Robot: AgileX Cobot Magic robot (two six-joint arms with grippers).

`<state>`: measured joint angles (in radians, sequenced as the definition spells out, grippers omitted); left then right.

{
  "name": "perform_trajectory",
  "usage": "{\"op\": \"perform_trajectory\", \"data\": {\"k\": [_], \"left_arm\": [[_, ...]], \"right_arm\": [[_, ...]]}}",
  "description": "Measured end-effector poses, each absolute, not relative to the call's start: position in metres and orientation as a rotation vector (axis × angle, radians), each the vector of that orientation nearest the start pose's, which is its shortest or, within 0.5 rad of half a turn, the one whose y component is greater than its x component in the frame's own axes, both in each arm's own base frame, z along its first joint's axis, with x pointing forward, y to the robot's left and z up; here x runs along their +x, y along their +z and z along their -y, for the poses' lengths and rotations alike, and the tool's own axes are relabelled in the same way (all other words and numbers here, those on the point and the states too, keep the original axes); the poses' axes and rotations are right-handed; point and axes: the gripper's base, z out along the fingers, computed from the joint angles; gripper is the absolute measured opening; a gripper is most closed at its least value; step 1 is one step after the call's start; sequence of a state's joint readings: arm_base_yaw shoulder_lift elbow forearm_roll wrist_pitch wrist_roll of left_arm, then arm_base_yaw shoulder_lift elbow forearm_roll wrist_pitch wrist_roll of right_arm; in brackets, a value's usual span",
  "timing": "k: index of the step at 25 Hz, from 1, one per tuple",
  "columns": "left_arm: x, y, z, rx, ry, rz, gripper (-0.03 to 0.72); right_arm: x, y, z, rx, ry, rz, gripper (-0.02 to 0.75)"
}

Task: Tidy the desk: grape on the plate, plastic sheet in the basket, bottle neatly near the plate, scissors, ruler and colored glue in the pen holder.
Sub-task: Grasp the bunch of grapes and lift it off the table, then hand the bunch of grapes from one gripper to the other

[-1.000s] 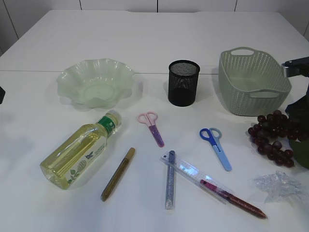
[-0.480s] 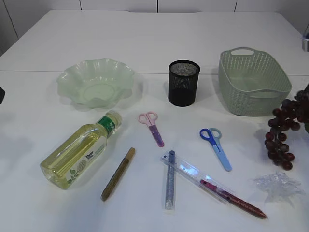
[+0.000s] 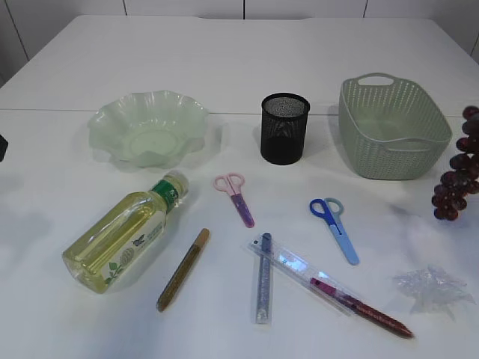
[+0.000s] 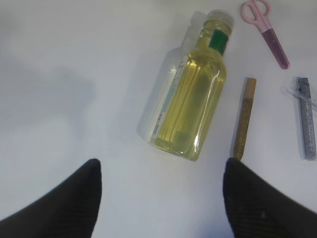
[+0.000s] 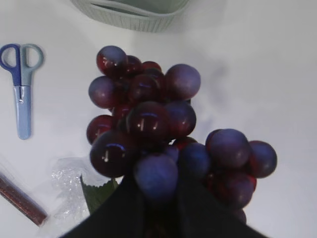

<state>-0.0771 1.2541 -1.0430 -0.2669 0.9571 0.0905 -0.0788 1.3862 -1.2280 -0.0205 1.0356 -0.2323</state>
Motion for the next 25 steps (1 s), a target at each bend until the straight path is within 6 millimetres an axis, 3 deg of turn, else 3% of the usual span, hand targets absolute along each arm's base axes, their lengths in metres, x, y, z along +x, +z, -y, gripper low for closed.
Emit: {"op": "perform_trajectory", "data": {"k": [6, 15, 25], "left_arm": [[0.241, 0.316, 0.038, 0.095, -0.334, -2.631, 0.558], [0.241, 0.317, 0.04, 0.1, -0.354, -2.627, 0.558], [0.241, 0.319, 0.047, 0.129, -0.456, -2.602, 0.558]], "right_arm": [[0.261, 0.351, 0.013, -0.182, 0.003, -2.594, 0.081], [0.248, 0.37, -0.016, -0.256, 0.342, -2.468, 0.081], [0.236, 0.379, -0.087, -0.519, 0.669, -2.352, 0.081]]}}
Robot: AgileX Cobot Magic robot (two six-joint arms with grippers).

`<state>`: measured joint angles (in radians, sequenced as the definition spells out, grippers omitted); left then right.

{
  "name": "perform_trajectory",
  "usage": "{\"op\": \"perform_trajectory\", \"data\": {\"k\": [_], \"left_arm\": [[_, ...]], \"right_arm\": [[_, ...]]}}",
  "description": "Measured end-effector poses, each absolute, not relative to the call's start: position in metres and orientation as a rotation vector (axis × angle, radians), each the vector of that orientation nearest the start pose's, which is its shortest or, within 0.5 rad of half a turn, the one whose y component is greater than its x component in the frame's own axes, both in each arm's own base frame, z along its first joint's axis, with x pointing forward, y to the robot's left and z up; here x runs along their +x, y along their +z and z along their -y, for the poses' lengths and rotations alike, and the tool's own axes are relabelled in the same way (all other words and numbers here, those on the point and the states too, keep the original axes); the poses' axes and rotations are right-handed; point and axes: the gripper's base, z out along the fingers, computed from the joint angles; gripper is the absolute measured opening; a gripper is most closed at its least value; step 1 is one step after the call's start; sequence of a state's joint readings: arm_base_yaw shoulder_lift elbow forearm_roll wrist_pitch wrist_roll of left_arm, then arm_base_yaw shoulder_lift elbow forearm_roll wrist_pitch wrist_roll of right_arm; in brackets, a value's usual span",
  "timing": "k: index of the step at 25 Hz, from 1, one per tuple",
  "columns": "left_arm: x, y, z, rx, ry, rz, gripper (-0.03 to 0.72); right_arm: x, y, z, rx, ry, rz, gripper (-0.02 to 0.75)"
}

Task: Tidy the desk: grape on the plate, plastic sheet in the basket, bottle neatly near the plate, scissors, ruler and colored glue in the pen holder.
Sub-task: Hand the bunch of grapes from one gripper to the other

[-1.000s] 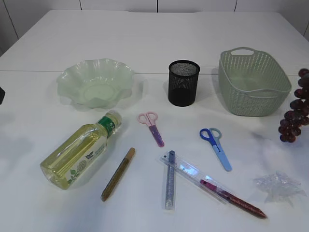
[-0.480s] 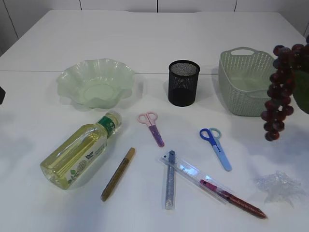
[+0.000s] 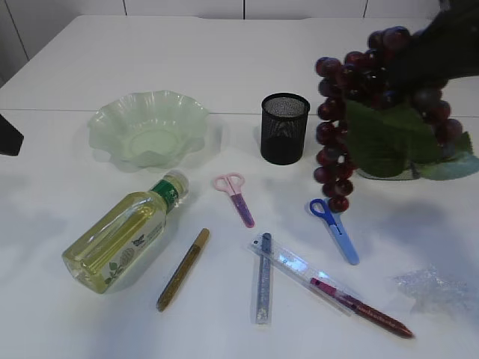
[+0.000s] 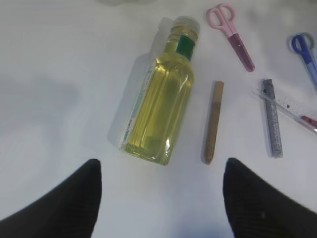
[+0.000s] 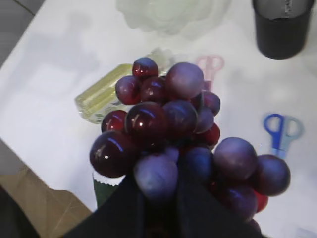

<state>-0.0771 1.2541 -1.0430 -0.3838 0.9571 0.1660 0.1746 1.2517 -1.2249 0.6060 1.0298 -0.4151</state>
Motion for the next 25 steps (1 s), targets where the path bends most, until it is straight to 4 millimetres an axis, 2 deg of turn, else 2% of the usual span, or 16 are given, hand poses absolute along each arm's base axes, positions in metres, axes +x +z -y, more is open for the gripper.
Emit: {"op": "perform_trajectory", "data": {"k": [7, 11, 14, 21, 23, 25], "left_arm": [[0.242, 0.321, 0.049, 0.169, -0.475, -2.577, 0.558], [0.248, 0.324, 0.047, 0.159, -0.447, -2.495, 0.547], [0.258, 0.331, 0.047, 0.14, -0.403, -2.369, 0.515], [0.269, 0.349, 0.078, 0.257, -0.358, -2.074, 0.488], [0.268, 0.347, 0.09, 0.271, -0.361, -2.0, 0.487], [0.267, 0.337, 0.096, 0.264, -0.356, -1.953, 0.486]], "right_arm": [[0.223, 0.389, -0.125, -0.633, 0.871, -2.235, 0.081], [0.223, 0.39, -0.129, -0.632, 0.878, -2.212, 0.082], [0.224, 0.39, -0.129, -0.628, 0.876, -2.208, 0.082], [0.224, 0.391, -0.129, -0.618, 0.896, -2.201, 0.084], [0.224, 0.392, -0.129, -0.616, 0.896, -2.2, 0.084], [0.224, 0.392, -0.129, -0.611, 0.897, -2.196, 0.084]]}}
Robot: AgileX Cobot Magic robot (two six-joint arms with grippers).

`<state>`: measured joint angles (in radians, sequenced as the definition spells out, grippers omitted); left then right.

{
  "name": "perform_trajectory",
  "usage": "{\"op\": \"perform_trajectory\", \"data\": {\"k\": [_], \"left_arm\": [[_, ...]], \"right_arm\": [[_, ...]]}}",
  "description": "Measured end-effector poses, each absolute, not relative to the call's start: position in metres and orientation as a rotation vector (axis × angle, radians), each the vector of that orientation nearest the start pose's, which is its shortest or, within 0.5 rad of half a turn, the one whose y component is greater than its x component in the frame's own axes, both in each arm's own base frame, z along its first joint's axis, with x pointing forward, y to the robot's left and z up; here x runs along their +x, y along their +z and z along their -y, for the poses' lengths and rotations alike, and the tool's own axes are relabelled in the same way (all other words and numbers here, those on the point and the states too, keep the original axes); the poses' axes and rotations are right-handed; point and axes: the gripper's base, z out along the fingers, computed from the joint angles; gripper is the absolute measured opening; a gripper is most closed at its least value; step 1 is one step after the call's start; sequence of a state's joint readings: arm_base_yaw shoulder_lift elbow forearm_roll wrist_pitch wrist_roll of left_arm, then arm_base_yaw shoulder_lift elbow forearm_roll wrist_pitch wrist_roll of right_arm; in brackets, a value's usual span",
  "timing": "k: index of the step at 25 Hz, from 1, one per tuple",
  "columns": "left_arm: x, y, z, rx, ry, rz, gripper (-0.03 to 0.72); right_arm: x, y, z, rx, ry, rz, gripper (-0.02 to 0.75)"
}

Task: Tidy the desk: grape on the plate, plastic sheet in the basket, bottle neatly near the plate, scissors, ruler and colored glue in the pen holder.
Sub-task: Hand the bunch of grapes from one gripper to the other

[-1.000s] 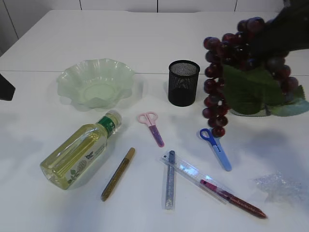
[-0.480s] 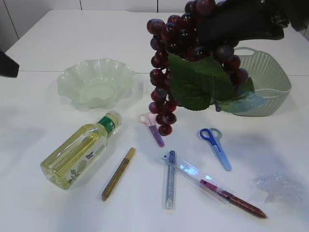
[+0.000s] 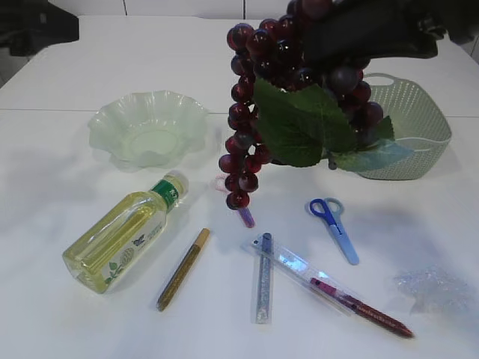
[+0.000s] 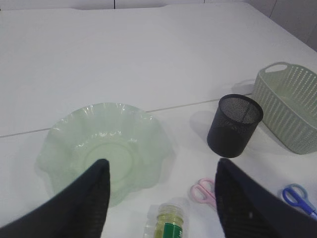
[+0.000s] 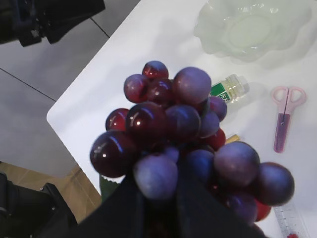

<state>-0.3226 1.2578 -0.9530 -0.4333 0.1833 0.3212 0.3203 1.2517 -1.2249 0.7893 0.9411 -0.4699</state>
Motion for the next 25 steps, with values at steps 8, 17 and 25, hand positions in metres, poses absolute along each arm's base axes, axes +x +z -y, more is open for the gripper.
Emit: {"op": "perform_trajectory", "data": {"k": [8, 17, 25], "left_arm": [[0.248, 0.286, 0.111, 0.254, -0.343, -1.912, 0.486], [0.249, 0.281, 0.109, -0.056, -0.505, -1.785, 0.485], [0.249, 0.284, 0.133, 0.19, -0.683, -1.651, 0.485]], "right_arm": [[0.226, 0.393, -0.129, -0.59, 0.892, -2.178, 0.085], [0.226, 0.394, -0.13, -0.583, 0.899, -2.173, 0.085], [0.228, 0.395, -0.129, -0.565, 0.897, -2.158, 0.087]]}}
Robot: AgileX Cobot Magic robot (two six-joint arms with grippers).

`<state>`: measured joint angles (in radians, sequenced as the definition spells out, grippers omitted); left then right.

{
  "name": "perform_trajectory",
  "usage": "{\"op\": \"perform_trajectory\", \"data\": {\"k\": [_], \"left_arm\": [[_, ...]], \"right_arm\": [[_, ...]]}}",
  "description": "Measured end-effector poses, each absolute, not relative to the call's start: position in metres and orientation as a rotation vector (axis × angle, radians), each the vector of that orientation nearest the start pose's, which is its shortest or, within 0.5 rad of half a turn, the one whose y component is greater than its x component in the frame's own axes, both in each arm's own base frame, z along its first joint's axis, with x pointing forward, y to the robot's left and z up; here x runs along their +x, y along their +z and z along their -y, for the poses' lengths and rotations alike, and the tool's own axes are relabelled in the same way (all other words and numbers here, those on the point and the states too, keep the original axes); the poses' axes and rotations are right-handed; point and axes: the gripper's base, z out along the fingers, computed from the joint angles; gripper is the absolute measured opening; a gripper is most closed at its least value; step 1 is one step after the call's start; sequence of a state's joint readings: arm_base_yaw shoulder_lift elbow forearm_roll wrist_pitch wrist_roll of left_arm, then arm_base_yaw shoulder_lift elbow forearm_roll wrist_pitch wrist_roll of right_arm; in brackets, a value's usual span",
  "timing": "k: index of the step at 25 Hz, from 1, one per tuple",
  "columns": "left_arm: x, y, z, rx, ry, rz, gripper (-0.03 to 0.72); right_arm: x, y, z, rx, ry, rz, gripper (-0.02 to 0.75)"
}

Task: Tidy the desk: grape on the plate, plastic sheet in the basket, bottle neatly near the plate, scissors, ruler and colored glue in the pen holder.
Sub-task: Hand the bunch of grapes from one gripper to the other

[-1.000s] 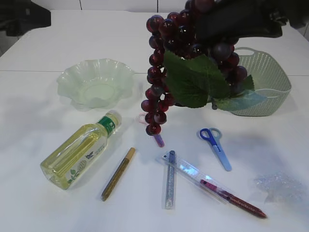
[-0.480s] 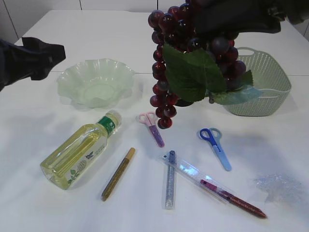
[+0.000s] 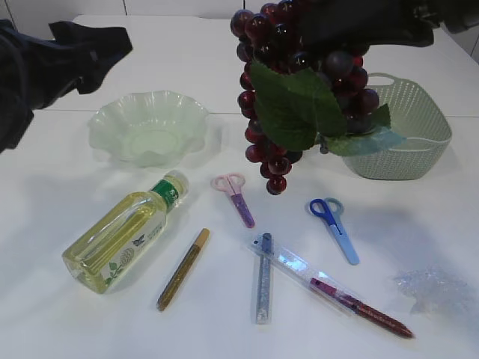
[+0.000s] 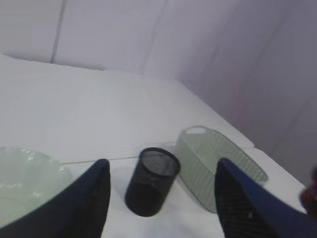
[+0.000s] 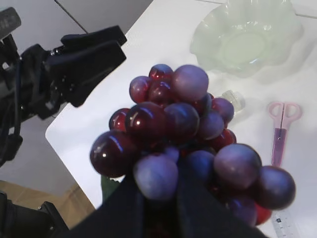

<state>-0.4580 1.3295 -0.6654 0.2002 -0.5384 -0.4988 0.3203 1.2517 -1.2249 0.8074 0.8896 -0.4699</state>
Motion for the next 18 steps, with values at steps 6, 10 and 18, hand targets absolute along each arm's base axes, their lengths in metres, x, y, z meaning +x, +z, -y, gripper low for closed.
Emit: {"op": "perform_trajectory", "data": {"k": [6, 10, 18], "left_arm": [[0.234, 0.287, 0.154, 0.479, -0.861, -1.561, 0.484], [0.221, 0.285, 0.163, 0.701, -0.917, -1.514, 0.484], [0.223, 0.268, 0.171, 0.823, -0.92, -1.518, 0.461]], "right_arm": [[0.229, 0.396, -0.129, -0.551, 0.892, -2.146, 0.088], [0.229, 0.396, -0.129, -0.55, 0.891, -2.145, 0.09], [0.228, 0.4, -0.133, -0.554, 0.957, -2.103, 0.092]]}}
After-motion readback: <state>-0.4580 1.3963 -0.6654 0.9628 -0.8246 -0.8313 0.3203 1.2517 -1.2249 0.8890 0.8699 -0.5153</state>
